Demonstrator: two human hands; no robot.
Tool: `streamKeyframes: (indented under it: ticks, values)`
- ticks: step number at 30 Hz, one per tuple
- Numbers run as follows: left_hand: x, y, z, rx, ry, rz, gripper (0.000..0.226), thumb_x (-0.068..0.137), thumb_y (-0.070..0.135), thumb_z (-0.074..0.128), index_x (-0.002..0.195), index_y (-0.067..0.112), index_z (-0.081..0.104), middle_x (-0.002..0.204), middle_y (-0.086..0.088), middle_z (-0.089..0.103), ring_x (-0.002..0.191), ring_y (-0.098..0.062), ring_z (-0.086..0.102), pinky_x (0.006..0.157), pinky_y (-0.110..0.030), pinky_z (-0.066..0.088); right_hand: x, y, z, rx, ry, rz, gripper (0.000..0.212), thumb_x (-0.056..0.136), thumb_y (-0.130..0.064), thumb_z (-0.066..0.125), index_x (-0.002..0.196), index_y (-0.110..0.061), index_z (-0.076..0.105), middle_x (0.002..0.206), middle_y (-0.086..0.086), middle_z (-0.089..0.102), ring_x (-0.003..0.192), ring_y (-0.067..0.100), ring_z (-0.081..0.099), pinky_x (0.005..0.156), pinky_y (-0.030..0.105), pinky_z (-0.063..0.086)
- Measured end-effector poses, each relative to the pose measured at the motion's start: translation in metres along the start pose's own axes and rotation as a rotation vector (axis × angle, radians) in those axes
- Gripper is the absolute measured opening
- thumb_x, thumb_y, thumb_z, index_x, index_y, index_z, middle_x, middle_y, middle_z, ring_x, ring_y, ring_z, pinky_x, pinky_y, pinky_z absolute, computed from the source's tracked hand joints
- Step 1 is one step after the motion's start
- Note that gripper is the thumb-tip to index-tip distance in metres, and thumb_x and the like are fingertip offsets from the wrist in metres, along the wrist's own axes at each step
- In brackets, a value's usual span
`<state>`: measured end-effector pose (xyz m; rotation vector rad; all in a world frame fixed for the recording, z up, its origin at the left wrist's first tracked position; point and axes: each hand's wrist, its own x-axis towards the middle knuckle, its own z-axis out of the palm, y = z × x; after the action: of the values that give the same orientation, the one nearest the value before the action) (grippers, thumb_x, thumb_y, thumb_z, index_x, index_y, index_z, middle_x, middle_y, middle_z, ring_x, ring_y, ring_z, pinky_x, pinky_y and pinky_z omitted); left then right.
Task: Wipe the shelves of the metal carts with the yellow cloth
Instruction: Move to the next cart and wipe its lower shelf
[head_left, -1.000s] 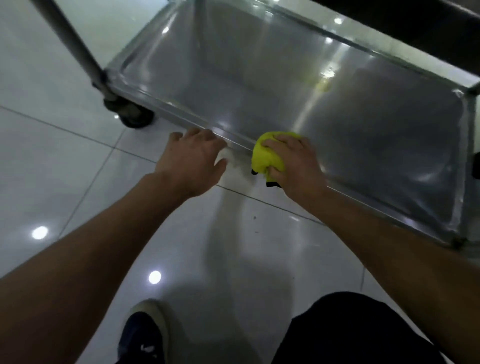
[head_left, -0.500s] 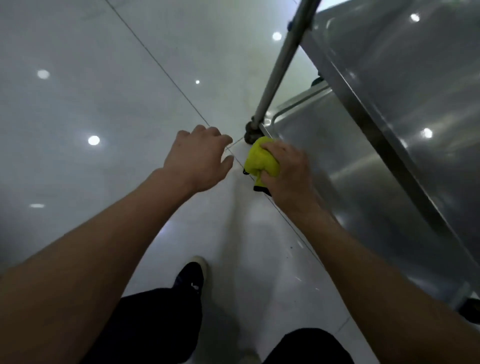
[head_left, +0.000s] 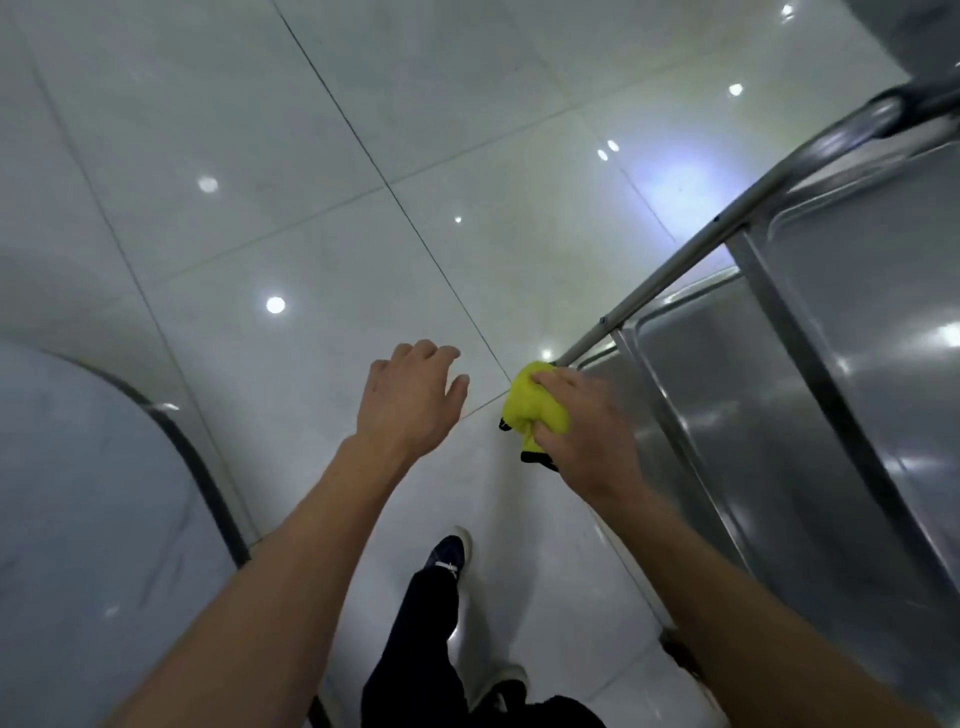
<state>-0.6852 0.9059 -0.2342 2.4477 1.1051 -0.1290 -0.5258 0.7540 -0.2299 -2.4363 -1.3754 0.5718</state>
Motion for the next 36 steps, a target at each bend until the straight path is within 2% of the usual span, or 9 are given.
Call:
streamKeyframes:
  ticks: [5, 14, 18, 25, 30, 36]
  values:
    - [-0.004, 0.013, -0.104, 0.032, 0.087, 0.052, 0.044, 0.101, 0.043, 0.045, 0.138, 0.023, 0.054, 0.135, -0.002, 0.059, 0.123, -0.027, 0.051, 0.097, -0.045, 0.041, 0.002, -0.048, -0.080, 0.049, 0.021, -0.050, 0.058, 0.078, -0.020, 0.069, 0.135, -0.022, 0.058, 0.137, 0.002, 0.055, 0.120, 0.029, 0.051, 0.107, 0.041, 0.037]
    - [0.030, 0.072, -0.189, 0.111, 0.162, 0.135, 0.043, 0.099, 0.045, 0.047, 0.136, 0.024, 0.057, 0.133, -0.001, 0.062, 0.120, -0.026, 0.056, 0.098, -0.047, 0.041, 0.026, -0.059, -0.155, 0.110, 0.113, 0.000, 0.060, 0.076, -0.026, 0.067, 0.134, -0.033, 0.055, 0.135, -0.010, 0.054, 0.115, 0.022, 0.047, 0.102, 0.035, 0.040]
    - [0.049, 0.102, -0.213, 0.134, 0.162, 0.129, 0.043, 0.099, 0.044, 0.049, 0.136, 0.023, 0.057, 0.133, -0.001, 0.061, 0.121, -0.026, 0.054, 0.095, -0.046, 0.043, 0.044, -0.050, -0.185, 0.134, 0.104, -0.010, 0.061, 0.077, -0.027, 0.067, 0.136, -0.034, 0.053, 0.136, -0.011, 0.052, 0.116, 0.022, 0.044, 0.099, 0.040, 0.043]
    - [0.086, 0.134, -0.242, 0.197, 0.175, 0.115, 0.044, 0.098, 0.044, 0.050, 0.137, 0.024, 0.056, 0.134, -0.001, 0.061, 0.122, -0.026, 0.054, 0.094, -0.044, 0.045, 0.102, -0.033, -0.223, 0.126, 0.099, -0.081, 0.059, 0.081, -0.031, 0.066, 0.138, -0.034, 0.049, 0.139, -0.010, 0.050, 0.119, 0.023, 0.042, 0.096, 0.042, 0.043]
    - [0.122, 0.118, -0.251, 0.172, 0.182, 0.072, 0.044, 0.098, 0.044, 0.050, 0.137, 0.023, 0.056, 0.134, -0.001, 0.061, 0.122, -0.026, 0.054, 0.093, -0.045, 0.046, 0.156, -0.038, -0.229, 0.101, 0.063, -0.082, 0.060, 0.081, -0.029, 0.064, 0.139, -0.034, 0.048, 0.139, -0.011, 0.049, 0.120, 0.022, 0.041, 0.095, 0.039, 0.042]
    - [0.212, 0.077, -0.271, 0.122, 0.153, 0.068, 0.043, 0.099, 0.043, 0.048, 0.136, 0.023, 0.057, 0.136, -0.001, 0.059, 0.122, -0.025, 0.053, 0.095, -0.045, 0.045, 0.253, -0.051, -0.233, 0.092, 0.041, -0.033, 0.060, 0.083, -0.030, 0.066, 0.140, -0.034, 0.049, 0.139, -0.010, 0.050, 0.121, 0.021, 0.040, 0.097, 0.040, 0.042]
